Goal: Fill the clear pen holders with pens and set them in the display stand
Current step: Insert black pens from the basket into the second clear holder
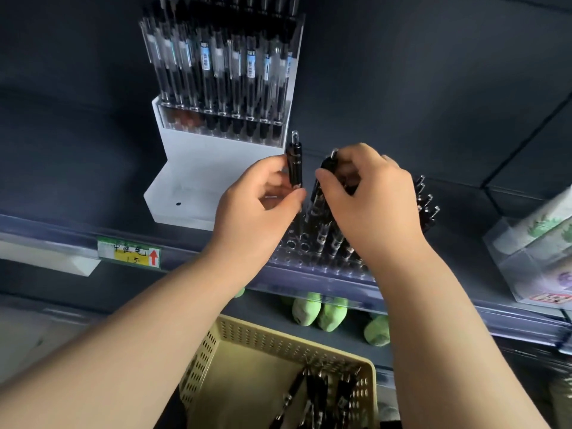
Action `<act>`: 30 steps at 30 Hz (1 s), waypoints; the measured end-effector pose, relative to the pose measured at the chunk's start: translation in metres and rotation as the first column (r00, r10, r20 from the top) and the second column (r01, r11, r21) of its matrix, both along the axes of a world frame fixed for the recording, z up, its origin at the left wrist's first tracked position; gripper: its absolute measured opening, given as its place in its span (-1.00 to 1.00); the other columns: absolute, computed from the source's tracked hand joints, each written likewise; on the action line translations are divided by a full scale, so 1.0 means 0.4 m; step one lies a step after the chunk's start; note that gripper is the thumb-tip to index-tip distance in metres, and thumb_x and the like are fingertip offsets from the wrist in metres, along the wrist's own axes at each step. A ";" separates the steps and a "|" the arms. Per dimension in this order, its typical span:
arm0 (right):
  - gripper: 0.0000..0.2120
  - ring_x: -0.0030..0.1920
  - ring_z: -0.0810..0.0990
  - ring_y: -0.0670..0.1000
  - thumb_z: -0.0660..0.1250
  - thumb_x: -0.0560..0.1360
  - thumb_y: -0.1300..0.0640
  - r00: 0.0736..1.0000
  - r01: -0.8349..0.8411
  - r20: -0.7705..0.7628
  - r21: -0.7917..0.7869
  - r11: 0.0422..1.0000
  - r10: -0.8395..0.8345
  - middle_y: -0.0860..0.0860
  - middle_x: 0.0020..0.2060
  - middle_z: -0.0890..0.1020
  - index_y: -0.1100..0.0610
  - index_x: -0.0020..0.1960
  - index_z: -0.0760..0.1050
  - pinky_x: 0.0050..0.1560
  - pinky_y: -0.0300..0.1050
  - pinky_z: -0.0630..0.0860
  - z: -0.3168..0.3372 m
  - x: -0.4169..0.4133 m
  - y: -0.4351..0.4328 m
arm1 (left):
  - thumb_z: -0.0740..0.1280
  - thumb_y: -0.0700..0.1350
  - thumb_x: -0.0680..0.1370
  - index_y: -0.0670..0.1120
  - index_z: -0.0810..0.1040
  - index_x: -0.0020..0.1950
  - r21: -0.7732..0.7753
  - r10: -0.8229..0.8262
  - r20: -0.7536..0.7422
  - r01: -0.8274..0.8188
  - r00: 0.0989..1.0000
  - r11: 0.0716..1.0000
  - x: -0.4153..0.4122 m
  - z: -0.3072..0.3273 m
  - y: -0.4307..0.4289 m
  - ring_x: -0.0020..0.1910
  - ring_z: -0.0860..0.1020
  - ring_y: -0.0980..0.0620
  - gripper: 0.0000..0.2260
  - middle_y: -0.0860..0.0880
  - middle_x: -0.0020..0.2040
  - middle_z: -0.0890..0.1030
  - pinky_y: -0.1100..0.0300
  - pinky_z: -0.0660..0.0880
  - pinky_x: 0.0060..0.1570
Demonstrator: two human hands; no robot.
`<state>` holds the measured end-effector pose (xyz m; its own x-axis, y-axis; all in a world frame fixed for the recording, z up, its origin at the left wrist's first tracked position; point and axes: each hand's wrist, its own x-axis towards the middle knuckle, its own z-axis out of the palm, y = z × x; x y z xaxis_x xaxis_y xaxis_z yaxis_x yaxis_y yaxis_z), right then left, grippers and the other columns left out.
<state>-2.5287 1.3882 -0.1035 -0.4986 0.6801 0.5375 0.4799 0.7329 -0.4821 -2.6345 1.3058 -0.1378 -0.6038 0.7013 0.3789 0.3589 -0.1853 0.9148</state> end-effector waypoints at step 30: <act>-0.91 -0.10 0.53 0.08 0.34 0.47 0.10 0.998 0.055 -0.011 0.048 0.997 -0.054 -0.08 -0.24 0.66 0.06 -0.06 0.60 0.01 0.10 0.41 0.012 0.023 0.001 | 0.51 -0.15 0.37 0.05 0.59 -0.10 -0.319 -0.090 -0.062 0.065 0.994 0.946 0.015 -0.053 0.025 -0.27 0.56 0.29 -0.82 0.13 -0.25 0.64 0.50 0.45 -0.23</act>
<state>-2.5197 1.3887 -0.0988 -0.4564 0.6791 0.5748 0.5154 0.7284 -0.4513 -2.6286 1.3157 -0.1588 -0.5213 0.8358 0.1724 0.4245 0.0787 0.9020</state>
